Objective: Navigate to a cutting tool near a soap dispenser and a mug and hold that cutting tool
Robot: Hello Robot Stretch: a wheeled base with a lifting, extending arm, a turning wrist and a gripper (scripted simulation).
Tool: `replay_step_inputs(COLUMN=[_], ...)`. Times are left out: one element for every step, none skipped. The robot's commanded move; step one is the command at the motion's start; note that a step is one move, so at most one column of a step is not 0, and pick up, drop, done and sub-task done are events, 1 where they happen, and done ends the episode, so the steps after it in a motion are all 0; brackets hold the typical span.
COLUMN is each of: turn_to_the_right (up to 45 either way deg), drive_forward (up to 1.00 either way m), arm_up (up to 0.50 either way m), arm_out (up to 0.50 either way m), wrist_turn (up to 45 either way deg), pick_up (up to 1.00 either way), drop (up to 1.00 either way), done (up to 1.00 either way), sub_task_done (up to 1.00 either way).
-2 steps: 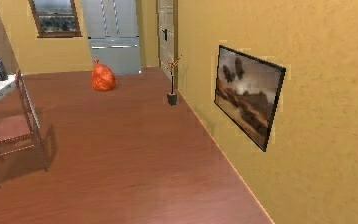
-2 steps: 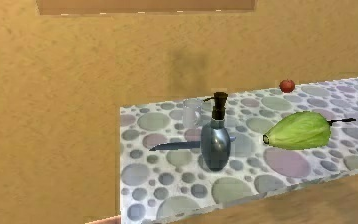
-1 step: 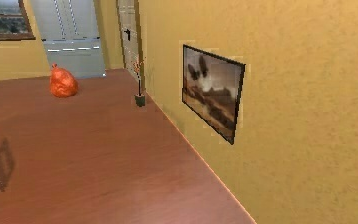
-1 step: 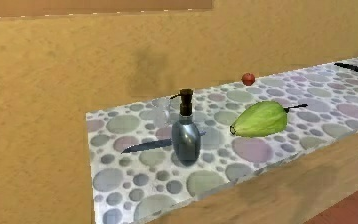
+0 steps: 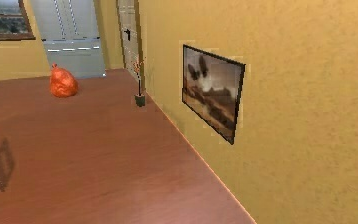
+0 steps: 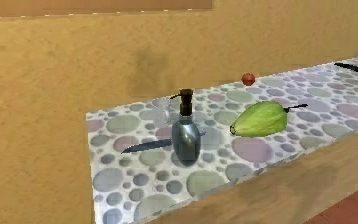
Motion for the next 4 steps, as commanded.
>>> replay_step_inputs(turn_to_the_right=[0.0, 0.0, 0.0, 0.0], drive_forward=[0.00, 0.00, 0.00, 0.00], arm_up=[0.38, 0.00, 0.00, 0.00], arm_out=[0.00, 0.28, 0.00, 0.00], wrist_turn=[0.0, 0.0, 45.0, 45.0], pick_up=[0.00, 0.00, 0.00, 0.00], drop=[0.00, 0.00, 0.00, 0.00], done=[0.00, 0.00, 0.00, 0.00], sub_task_done=[0.00, 0.00, 0.00, 0.00])
